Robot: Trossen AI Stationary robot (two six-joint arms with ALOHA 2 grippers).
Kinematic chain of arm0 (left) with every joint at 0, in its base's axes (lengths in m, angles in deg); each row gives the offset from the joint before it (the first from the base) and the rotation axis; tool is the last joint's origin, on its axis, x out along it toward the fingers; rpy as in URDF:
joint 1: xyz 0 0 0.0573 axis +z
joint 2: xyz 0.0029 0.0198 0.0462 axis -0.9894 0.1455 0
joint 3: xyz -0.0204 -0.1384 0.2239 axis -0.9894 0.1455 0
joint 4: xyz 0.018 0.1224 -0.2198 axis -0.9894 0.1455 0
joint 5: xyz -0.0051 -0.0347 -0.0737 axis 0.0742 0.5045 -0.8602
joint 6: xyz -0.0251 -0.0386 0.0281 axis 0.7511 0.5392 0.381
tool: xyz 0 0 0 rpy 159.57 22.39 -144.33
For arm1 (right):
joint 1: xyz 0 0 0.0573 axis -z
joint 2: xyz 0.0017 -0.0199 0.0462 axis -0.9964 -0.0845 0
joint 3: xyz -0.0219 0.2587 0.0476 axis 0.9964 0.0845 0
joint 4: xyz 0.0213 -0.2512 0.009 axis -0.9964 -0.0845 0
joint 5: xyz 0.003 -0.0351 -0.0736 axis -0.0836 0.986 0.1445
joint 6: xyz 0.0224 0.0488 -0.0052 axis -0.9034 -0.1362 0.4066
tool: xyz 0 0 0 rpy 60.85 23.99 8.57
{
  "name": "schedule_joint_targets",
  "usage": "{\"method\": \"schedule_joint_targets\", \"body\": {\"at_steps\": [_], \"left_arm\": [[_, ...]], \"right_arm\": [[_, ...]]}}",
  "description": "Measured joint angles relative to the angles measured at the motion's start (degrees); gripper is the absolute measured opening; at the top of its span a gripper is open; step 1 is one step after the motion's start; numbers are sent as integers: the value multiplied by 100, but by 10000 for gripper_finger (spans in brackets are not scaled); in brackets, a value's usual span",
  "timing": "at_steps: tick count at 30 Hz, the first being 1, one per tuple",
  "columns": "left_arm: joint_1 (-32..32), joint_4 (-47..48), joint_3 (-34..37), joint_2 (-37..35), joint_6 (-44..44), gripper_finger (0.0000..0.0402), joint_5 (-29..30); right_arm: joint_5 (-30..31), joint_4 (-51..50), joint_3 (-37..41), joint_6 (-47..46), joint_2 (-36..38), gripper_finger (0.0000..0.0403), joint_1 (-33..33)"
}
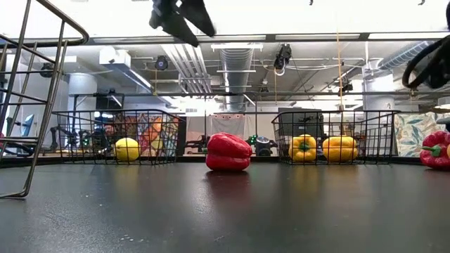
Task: Sort produce into baskets
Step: Put the top lemon into the left black wire basket
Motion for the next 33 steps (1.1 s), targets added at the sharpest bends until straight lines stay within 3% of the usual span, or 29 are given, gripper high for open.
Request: {"method": "schedule_joint_targets", "body": {"at_steps": [8, 13, 16, 23, 27, 33], "left_arm": [[256, -1217, 197, 824, -396, 332, -470], [262, -1863, -253, 1639, -816, 332, -529], [272, -1950, -710, 2120, -904, 332, -535], [237, -2049, -1571, 3104, -1057, 332, -1311], [182, -2125, -1896, 3433, -1255, 332, -1314], [77, -2132, -1971, 3507, -1205, 331, -1320]], "right_arm": [[1183, 288, -293, 798, -361, 399, 187], [1806, 945, -584, 1610, -613, 399, 485], [1894, 777, -964, 1719, -677, 399, 566], [306, 434, -1060, 1523, -362, 399, 560], [-50, 503, -514, 1455, -219, 399, 721], [-441, 1714, 283, 1861, -91, 399, 1284]]}}
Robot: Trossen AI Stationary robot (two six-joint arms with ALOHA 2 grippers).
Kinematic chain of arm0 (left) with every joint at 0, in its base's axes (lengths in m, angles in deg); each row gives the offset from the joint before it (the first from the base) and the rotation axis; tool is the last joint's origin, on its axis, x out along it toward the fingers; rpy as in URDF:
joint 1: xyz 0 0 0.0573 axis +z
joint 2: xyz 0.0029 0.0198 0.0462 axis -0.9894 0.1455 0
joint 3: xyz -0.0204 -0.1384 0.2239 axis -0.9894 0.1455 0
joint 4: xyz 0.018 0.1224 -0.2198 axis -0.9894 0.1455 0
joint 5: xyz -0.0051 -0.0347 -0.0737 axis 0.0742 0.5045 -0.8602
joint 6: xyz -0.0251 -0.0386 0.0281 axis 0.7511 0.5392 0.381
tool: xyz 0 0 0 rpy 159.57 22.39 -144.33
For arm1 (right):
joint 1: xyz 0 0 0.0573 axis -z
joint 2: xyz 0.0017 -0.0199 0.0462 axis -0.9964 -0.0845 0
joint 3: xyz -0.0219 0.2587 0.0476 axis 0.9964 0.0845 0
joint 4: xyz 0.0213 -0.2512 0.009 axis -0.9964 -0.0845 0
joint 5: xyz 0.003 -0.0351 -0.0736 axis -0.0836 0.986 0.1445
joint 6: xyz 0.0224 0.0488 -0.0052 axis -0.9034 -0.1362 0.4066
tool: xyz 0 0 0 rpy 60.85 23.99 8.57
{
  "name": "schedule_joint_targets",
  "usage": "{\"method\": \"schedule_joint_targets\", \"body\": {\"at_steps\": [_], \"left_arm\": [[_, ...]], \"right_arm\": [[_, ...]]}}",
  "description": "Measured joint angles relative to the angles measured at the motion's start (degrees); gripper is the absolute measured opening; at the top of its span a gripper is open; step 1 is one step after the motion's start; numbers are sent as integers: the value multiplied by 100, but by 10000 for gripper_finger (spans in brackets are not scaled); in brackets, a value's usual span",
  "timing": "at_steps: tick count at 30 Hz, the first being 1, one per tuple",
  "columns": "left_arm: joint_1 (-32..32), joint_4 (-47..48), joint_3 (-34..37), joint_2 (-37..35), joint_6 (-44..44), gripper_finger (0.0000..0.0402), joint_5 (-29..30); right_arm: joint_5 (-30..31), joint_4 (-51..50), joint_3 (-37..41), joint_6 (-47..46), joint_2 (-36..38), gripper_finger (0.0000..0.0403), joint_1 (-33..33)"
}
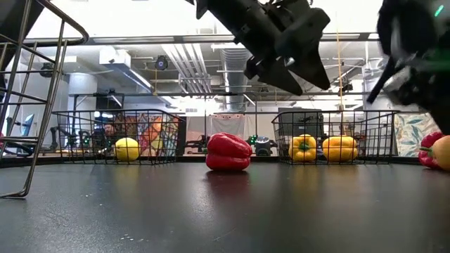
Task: Sort produce into baskets
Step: Put the top lemon into the left black wire basket
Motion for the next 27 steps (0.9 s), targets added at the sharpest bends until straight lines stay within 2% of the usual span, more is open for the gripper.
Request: {"method": "schedule_joint_targets", "body": {"at_steps": [6, 10, 17, 21, 25, 27], "left_arm": [[-144, 18, 0, 1, 116, 321, 7], [-206, 26, 9, 20, 226, 315, 34], [-228, 22, 14, 20, 245, 308, 61], [-268, -90, 20, 20, 260, 304, 131], [-473, -280, 27, -25, 63, 298, 650], [-529, -172, 66, -45, -53, 294, 693]], "right_arm": [[-58, 373, 397, 239, -60, 399, 560], [-403, 615, 482, 252, -50, 399, 614], [-631, 657, 494, 144, -48, 392, 616], [-627, 659, 498, 146, -50, 353, 616], [-628, 666, 498, 123, -50, 293, 616], [-629, 666, 498, 104, -48, 264, 616]]}}
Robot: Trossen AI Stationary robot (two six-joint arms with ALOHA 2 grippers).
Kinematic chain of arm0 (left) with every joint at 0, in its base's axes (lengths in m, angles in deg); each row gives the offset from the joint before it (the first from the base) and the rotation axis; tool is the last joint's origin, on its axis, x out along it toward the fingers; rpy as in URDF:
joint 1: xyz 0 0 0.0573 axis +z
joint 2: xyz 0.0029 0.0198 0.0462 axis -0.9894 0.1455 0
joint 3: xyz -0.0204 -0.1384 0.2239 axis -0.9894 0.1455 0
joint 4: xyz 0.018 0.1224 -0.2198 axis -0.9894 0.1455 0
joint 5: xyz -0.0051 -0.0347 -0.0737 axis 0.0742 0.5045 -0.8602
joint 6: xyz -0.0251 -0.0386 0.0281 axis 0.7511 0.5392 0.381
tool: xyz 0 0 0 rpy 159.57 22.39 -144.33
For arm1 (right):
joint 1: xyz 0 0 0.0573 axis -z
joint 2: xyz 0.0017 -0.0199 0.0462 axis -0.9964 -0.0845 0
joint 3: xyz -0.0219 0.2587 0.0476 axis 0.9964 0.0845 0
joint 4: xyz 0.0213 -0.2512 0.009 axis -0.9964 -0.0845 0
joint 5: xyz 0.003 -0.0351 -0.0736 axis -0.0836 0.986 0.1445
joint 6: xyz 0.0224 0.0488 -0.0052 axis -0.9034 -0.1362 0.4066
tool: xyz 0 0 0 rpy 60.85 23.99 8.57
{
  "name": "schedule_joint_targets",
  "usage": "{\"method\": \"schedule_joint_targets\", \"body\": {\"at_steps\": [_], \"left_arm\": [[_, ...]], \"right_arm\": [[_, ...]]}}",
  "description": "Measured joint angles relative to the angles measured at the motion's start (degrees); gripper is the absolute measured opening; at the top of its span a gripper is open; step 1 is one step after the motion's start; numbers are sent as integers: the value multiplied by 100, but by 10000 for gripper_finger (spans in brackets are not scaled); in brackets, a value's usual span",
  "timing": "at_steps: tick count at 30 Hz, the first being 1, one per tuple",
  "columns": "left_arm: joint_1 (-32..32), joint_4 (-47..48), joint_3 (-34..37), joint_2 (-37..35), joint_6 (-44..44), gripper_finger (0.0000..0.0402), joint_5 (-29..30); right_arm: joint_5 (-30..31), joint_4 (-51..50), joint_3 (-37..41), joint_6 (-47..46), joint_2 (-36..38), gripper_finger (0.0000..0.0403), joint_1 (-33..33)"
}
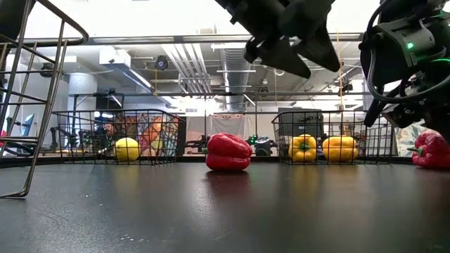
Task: Sort produce into baskets
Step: Put the top lemon into the left black wire basket
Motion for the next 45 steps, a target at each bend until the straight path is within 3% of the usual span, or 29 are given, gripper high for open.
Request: {"method": "schedule_joint_targets", "body": {"at_steps": [3, 6, 12, 19, 26, 32, 45], "left_arm": [[46, 632, 138, 9, 73, 291, 12], [147, 883, 410, -72, 321, 290, 204], [-64, -20, 1054, -801, 412, 290, 237], [-551, -497, 2112, -1914, 249, 290, 282], [-1206, -468, 3102, -2837, 830, 290, 179], [-1529, -194, 3377, -3220, 1345, 290, -105], [-1577, 171, 3313, -3246, 1625, 290, -229]], "right_arm": [[-2, 0, 0, 9, 0, 236, -4], [17, -4, -46, 55, 0, 236, -4], [396, 0, -705, 226, 9, 237, -4], [1518, 894, -1463, 1194, -4, 235, 192], [1415, 3202, -1467, 2262, -203, 238, 646], [856, 4517, -1623, 2370, -859, 238, 804], [909, 4698, -2605, 2808, -2309, 253, 774]]}}
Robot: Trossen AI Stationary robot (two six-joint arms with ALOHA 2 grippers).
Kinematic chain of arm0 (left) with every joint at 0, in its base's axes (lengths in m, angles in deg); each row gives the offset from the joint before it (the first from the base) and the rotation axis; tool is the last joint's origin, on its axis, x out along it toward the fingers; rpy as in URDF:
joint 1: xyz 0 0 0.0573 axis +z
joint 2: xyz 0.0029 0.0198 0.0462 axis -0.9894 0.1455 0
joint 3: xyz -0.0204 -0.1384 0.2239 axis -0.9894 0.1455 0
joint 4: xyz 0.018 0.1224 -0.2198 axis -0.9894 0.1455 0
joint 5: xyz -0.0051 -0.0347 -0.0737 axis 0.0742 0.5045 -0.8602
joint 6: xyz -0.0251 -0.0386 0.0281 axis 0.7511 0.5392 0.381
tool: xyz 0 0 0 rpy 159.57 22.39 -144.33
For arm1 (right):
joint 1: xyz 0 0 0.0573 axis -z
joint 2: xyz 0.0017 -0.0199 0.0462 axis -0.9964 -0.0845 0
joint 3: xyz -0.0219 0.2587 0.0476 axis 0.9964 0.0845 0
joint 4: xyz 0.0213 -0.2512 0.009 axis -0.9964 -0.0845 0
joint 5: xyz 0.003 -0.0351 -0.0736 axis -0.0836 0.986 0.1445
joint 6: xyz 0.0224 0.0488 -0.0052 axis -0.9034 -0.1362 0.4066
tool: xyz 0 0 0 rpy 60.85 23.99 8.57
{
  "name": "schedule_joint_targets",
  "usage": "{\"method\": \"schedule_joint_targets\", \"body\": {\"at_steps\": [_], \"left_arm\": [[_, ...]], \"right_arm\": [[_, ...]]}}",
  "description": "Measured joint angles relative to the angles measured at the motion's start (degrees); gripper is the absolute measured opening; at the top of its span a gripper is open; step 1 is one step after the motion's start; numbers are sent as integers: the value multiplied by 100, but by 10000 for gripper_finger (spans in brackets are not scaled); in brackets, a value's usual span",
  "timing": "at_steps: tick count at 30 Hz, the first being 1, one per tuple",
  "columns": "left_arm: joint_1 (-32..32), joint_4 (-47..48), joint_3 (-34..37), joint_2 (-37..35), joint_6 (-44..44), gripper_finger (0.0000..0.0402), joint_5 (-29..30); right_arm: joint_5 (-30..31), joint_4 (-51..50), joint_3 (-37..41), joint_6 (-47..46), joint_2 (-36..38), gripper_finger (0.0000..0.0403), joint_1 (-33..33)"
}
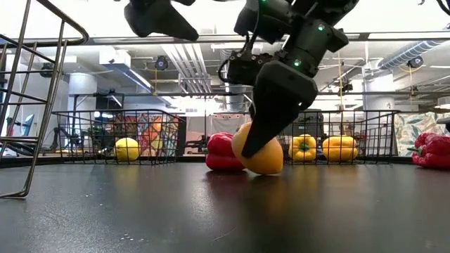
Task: Sort produce into baskets
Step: Put the top lemon into the left black wire basket
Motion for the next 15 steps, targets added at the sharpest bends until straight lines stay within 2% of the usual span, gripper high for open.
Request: {"method": "schedule_joint_targets", "body": {"at_steps": [4, 9, 15], "left_arm": [[0, 104, 0, 0, 49, 290, 0], [0, 154, 4, 2, 50, 290, 3], [6, 138, 4, 23, 122, 290, 204]], "right_arm": [[2, -23, -204, 49, -153, 278, 0], [7, -6, -334, 128, -166, 335, -2], [3, -301, -352, 136, 192, 394, -29]]}}
